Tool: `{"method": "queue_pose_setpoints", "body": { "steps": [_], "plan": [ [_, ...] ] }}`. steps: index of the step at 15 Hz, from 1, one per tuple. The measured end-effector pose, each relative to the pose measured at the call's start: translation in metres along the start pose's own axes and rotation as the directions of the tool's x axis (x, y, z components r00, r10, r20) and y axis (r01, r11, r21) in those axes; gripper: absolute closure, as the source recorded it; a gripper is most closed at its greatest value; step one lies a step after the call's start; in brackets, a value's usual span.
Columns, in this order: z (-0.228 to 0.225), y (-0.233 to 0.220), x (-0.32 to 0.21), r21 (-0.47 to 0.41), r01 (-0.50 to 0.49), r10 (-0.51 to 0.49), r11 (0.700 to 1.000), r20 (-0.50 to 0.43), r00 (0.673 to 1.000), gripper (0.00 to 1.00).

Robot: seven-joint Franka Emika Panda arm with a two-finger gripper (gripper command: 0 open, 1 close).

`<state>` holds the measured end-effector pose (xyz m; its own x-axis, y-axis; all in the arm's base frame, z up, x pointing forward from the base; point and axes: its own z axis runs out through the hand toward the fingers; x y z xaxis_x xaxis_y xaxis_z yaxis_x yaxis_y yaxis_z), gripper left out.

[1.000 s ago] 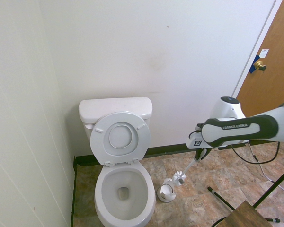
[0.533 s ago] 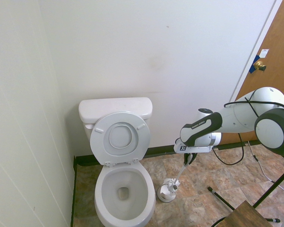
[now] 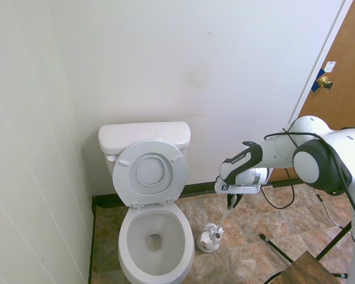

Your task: Clean the toilet

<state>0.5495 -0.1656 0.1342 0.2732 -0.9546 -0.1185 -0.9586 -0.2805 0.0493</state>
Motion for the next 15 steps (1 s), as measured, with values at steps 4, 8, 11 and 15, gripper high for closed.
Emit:
{"method": "queue_pose_setpoints", "body": {
  "steps": [4, 8, 11, 15],
  "plan": [
    [0.047, -0.028, 0.020, -0.025, -0.017, 0.018, 1.000, 0.021, 1.000, 1.00],
    [0.088, -0.057, 0.038, -0.062, -0.029, 0.032, 0.998, 0.049, 0.998, 1.00],
    [0.106, -0.068, 0.052, -0.081, -0.049, 0.054, 0.995, 0.053, 0.997, 1.00],
    [0.133, -0.086, 0.061, -0.105, -0.072, 0.079, 0.992, 0.065, 0.995, 1.00]
  ]
}}
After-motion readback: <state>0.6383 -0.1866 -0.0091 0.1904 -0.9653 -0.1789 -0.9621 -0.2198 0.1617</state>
